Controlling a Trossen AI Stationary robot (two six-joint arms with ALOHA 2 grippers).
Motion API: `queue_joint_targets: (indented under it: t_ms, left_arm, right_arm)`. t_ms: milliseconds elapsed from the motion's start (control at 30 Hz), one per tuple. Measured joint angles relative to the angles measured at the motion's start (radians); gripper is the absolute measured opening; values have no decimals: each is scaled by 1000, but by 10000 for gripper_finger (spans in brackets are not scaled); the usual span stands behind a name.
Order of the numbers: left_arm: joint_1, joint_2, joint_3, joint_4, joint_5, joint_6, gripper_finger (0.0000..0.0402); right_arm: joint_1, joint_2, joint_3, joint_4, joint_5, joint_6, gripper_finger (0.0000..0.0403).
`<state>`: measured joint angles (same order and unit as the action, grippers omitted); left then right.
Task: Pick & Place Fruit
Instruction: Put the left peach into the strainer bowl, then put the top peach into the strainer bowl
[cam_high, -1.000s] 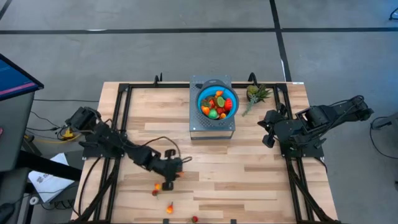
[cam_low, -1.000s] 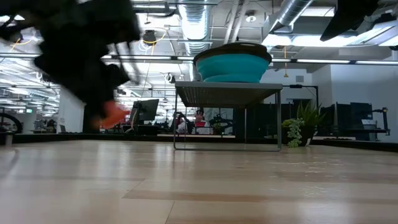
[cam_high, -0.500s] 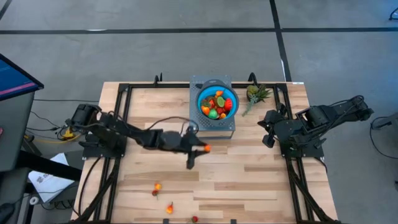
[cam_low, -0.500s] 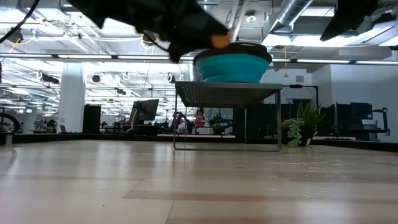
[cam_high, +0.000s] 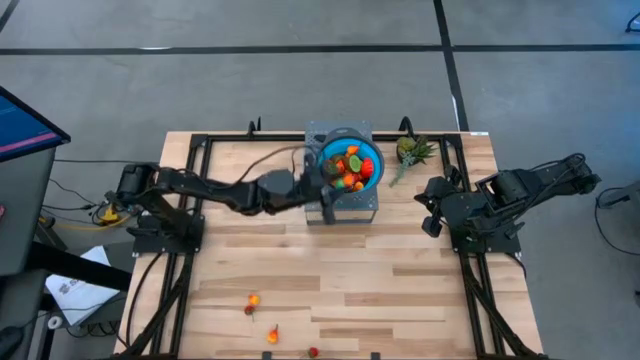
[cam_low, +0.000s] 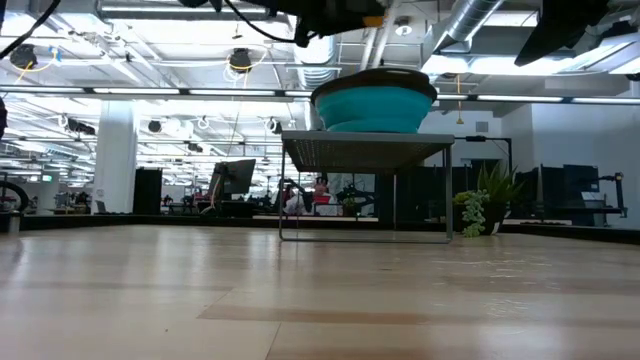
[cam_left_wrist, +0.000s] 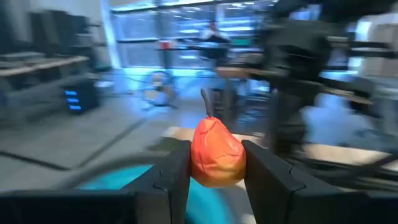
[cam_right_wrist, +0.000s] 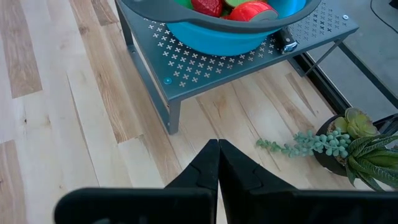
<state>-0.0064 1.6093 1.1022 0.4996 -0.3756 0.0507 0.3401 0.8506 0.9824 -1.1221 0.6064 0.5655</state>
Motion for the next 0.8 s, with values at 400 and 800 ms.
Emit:
queue_joint_targets:
  t_ms: [400,800]
  left_arm:
    - [155,0,9,-2,-42,-5,124]
    - [172,0,9,-2,-6,-15,206]
  right_arm:
    - [0,0,0,0,21,0,0]
    - [0,0,0,0,31,-24,0]
